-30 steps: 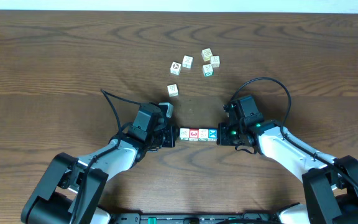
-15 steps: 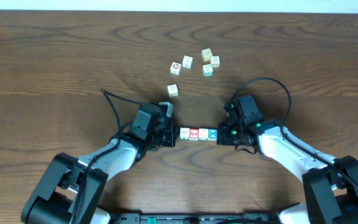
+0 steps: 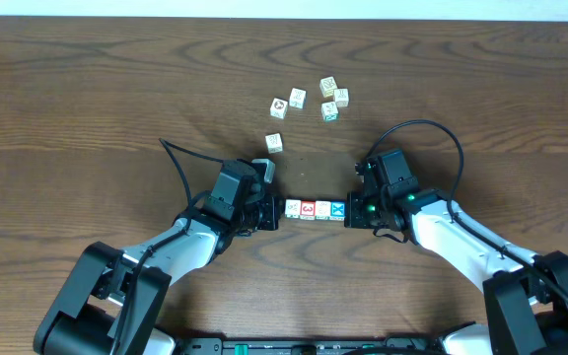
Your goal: Lift 4 blocks
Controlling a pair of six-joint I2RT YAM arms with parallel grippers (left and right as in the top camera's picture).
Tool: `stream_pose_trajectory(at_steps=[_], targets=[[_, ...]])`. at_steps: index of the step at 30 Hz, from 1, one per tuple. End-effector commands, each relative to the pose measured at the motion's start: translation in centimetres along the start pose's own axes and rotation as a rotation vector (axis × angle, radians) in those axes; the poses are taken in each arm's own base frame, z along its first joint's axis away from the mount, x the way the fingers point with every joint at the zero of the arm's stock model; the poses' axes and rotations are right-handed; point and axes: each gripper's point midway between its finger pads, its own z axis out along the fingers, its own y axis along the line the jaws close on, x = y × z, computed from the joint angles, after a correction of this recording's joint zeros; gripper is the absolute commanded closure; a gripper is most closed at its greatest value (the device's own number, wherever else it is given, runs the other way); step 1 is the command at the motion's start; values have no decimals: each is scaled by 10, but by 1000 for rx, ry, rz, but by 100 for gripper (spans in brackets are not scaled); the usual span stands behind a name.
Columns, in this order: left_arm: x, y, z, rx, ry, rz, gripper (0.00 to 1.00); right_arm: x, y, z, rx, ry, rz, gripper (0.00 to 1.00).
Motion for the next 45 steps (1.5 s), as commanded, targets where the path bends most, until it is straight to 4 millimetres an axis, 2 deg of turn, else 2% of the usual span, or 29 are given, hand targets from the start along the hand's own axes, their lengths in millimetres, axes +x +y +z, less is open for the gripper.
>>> stream_pose_trajectory(at_steps=[1,17,45], targets=[[-15,-48,-6,167,0,57,93,-3,60,-17,-232,20,-74,99],[-22,-57,-15,188,-31,76,93,-7,61,-23,-229,-4,-55,99],[-22,-57,-16,186,-26,74,93,-17,68,-29,-238,-20,-63,99]])
